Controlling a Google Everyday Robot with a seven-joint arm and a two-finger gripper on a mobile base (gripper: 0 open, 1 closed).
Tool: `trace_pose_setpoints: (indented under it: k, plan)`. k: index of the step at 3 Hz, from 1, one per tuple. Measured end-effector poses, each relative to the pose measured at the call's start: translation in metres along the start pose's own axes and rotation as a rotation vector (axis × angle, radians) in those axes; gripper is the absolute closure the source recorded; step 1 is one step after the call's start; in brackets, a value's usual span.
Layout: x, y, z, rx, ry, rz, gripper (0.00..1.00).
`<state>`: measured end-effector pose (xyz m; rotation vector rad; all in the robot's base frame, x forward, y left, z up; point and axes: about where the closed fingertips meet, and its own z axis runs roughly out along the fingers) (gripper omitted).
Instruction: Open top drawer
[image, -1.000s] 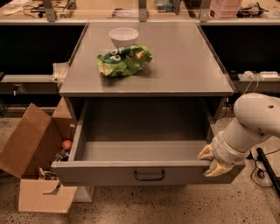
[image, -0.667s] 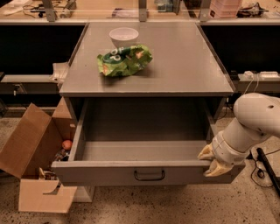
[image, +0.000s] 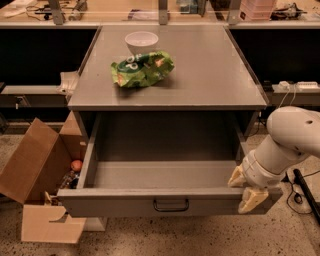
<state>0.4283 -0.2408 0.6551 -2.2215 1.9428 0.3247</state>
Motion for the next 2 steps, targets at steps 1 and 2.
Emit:
trace_pose_setpoints:
  k: [1,2]
  plan:
    - [0.0,0.0,0.0,0.0,0.0,0.0,0.0]
    - [0.0,0.0,0.0,0.0,0.0,0.0,0.0]
